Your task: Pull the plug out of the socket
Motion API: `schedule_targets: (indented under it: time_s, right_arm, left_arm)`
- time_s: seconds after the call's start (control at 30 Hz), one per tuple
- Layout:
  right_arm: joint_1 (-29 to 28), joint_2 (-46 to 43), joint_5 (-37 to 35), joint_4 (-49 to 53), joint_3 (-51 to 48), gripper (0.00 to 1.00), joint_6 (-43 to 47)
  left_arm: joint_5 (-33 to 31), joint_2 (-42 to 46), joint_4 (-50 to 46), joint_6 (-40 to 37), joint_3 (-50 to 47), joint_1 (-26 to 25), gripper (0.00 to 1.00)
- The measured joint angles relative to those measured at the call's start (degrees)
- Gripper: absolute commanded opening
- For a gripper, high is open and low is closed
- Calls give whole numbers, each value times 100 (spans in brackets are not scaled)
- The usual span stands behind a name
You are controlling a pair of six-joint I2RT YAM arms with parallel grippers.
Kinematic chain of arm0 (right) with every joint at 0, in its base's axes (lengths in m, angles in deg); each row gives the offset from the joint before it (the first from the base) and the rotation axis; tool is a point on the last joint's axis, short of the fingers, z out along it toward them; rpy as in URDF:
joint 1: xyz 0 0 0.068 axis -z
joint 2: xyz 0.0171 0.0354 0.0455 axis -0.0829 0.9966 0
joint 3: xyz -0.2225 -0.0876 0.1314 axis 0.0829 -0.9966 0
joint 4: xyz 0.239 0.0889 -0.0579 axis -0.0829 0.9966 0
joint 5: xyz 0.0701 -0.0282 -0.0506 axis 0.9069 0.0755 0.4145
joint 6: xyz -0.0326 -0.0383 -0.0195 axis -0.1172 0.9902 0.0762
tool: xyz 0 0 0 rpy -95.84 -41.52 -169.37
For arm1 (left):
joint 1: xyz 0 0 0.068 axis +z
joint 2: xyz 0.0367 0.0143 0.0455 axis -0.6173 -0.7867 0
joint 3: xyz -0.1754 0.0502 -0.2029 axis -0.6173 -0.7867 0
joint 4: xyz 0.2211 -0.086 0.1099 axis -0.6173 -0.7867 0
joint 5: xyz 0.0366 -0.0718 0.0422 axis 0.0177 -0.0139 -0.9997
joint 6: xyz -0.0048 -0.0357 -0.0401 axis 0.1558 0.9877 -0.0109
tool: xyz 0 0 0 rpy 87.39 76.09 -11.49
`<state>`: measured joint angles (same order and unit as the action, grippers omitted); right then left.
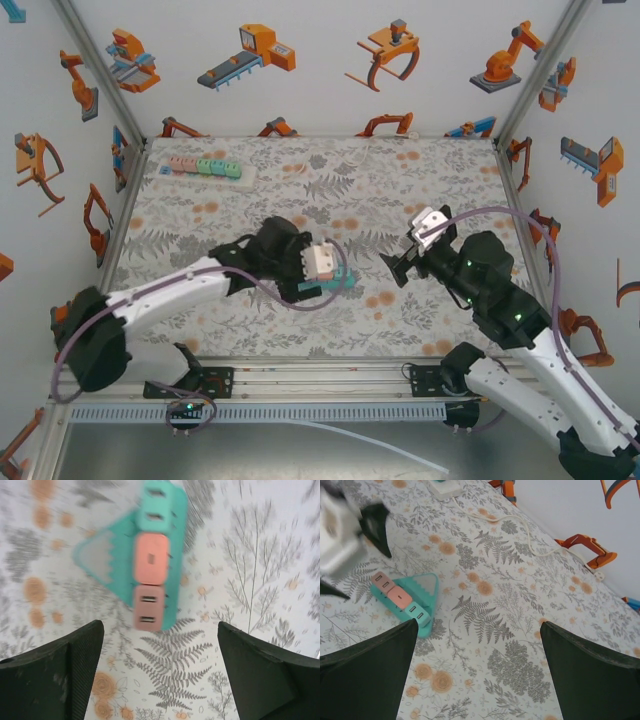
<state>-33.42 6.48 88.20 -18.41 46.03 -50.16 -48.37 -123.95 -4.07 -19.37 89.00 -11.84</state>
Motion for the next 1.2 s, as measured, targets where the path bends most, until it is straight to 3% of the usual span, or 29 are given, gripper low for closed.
schedule_targets:
  time_s: [0.13,0.27,0.4,0.5,0.57,0.7,0.9,1.2]
  right_arm:
    - [-2,376,328,-109,-9,99,702]
    - [-2,1040,979,-153,-15,98,1613]
    - [-2,2076,1703,-136,-7,84,2350]
    - [-2,2905,2109,-79,74,68,2747]
    - [-2,3364,2291,-61,133,67,2881]
    - [-2,4074,2514,-203,151,63,3049]
    - [-2,4791,2815,-568,153,44,3161]
    - [-2,5149,2924,-883,166,26,3191]
  left_arm:
    - [435,695,942,1215,-37,905,89]
    - [446,420,1419,2483,205,1539,89]
    - [496,-295,1626,3733,501,1897,89]
    - [566,-789,1700,4441,570,2002,89]
    - [684,-1132,1679,4750,662,2015,90]
    - [960,-1687,1600,5064,800,2013,90]
    - [1115,-2065,1239,5077,831,2006,87]
    - [1416,-2741,855,5075,1001,1703,76]
